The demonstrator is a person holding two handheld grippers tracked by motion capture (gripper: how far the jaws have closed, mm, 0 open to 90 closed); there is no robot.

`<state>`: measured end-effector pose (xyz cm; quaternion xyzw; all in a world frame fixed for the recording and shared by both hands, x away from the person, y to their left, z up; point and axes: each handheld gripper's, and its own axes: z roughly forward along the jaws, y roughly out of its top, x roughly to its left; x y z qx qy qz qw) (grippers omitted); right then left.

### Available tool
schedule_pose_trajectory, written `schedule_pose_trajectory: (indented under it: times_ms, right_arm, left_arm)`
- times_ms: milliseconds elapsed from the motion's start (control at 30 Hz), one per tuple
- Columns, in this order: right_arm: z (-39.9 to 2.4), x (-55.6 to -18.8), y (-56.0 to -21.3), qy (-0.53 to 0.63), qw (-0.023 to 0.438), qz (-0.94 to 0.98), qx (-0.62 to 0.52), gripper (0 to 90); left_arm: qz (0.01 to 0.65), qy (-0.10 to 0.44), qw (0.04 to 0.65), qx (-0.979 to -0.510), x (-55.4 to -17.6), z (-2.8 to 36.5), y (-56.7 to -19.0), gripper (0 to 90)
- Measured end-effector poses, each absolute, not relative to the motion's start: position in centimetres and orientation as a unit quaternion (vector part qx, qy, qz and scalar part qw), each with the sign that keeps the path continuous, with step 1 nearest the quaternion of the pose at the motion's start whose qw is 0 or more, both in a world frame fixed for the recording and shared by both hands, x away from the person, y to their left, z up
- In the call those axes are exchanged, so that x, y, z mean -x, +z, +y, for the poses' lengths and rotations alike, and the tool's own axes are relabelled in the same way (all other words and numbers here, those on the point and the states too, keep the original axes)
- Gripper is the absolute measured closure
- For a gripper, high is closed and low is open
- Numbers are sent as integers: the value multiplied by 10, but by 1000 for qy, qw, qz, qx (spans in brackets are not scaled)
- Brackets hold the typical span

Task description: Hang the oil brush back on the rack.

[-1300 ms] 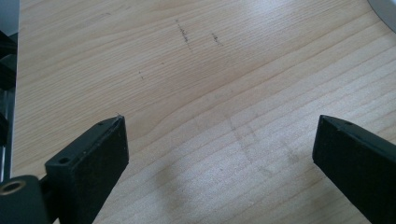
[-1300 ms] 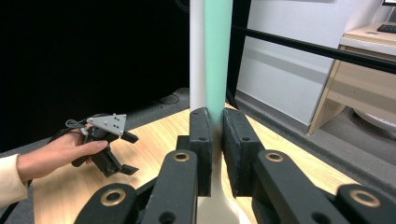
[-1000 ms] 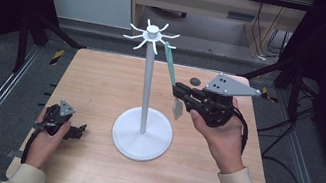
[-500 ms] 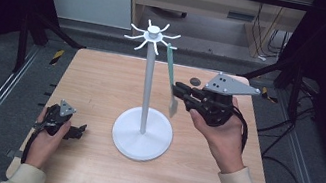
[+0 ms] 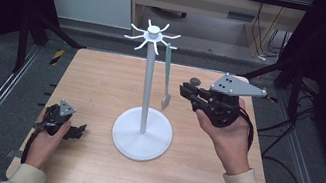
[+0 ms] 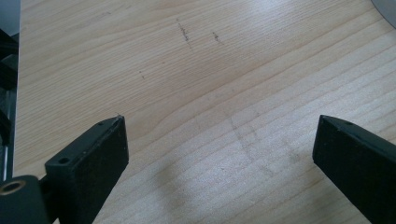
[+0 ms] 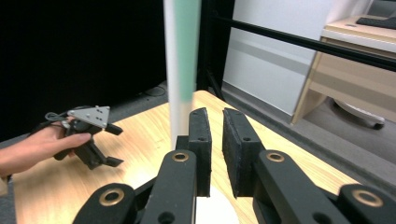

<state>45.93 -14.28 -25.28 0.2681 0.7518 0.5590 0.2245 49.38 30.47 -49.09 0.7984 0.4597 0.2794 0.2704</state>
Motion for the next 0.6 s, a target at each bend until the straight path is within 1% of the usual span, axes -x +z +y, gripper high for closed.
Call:
schedule_pose_trajectory:
  times_ms: [133, 400, 467, 533, 567, 600]
  right_arm:
    - [-147, -460, -255, 549, 236, 751, -281, 788]
    - [-153, -460, -257, 548, 246, 744, -291, 702]
    - [-153, -461, -257, 548, 251, 741, -296, 640]
    - [-154, -462, -257, 544, 255, 738, -307, 536]
    - [-154, -462, -257, 544, 255, 738, -307, 536]
    - [-154, -463, -257, 541, 262, 735, -313, 468]
  left_arm:
    - [460, 280, 270, -798, -494, 305, -491, 30]
    - [460, 280, 270, -798, -494, 305, -491, 30]
    - [460, 280, 270, -798, -494, 305, -491, 30]
    - [460, 280, 270, -798, -494, 305, -491, 30]
    - [460, 280, 270, -798, -494, 305, -491, 30]
    - [460, 280, 270, -799, -494, 305, -491, 30]
